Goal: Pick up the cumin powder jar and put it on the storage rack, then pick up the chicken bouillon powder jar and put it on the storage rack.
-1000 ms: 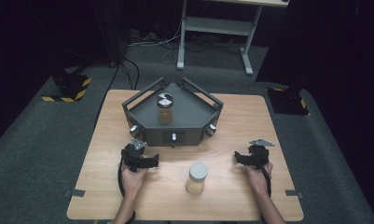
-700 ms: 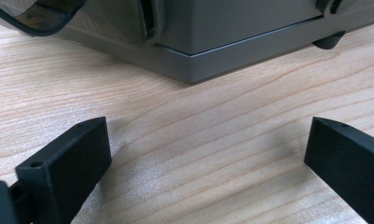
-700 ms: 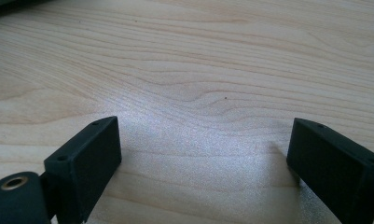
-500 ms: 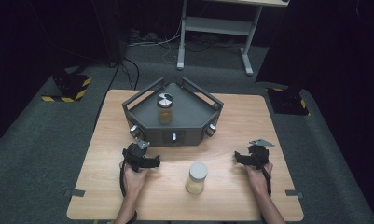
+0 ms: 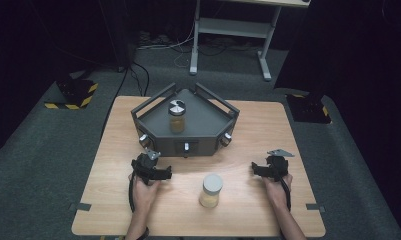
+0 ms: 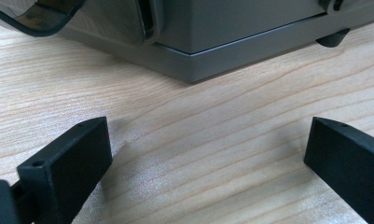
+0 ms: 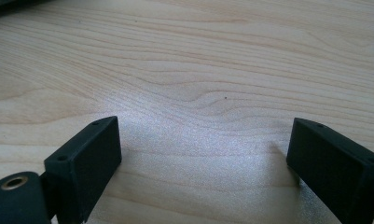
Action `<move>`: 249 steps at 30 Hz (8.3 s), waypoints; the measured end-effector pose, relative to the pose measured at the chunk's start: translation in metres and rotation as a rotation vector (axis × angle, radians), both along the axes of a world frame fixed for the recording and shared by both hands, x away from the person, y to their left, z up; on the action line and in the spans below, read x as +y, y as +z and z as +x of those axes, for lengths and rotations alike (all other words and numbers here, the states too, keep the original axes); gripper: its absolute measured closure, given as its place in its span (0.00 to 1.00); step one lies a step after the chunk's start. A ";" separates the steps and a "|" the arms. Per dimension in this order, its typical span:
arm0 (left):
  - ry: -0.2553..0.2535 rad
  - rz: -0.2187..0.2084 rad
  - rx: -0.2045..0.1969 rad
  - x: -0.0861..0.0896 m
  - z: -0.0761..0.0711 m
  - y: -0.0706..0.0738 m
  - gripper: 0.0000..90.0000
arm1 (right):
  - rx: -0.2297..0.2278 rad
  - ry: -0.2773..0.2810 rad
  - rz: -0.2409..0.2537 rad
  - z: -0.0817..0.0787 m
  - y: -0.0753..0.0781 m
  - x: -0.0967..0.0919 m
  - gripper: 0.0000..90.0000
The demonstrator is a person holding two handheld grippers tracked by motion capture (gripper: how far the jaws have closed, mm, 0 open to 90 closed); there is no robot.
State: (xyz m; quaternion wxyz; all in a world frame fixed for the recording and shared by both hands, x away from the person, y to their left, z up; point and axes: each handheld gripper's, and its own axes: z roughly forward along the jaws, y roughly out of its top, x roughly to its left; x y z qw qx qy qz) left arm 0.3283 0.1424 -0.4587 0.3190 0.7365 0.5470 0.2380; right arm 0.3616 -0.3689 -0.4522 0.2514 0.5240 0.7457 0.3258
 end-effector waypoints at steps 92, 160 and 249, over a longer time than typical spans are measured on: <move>0.007 -0.001 -0.002 -0.001 -0.001 0.000 0.02 | -0.083 0.791 0.149 -0.062 0.036 0.035 0.05; 0.006 -0.001 -0.002 0.000 -0.001 0.000 0.02 | -0.181 0.819 0.156 -0.058 0.040 0.052 0.38; 0.007 -0.001 -0.003 -0.001 -0.001 0.000 0.02 | -0.289 0.555 0.240 0.053 0.167 0.068 0.38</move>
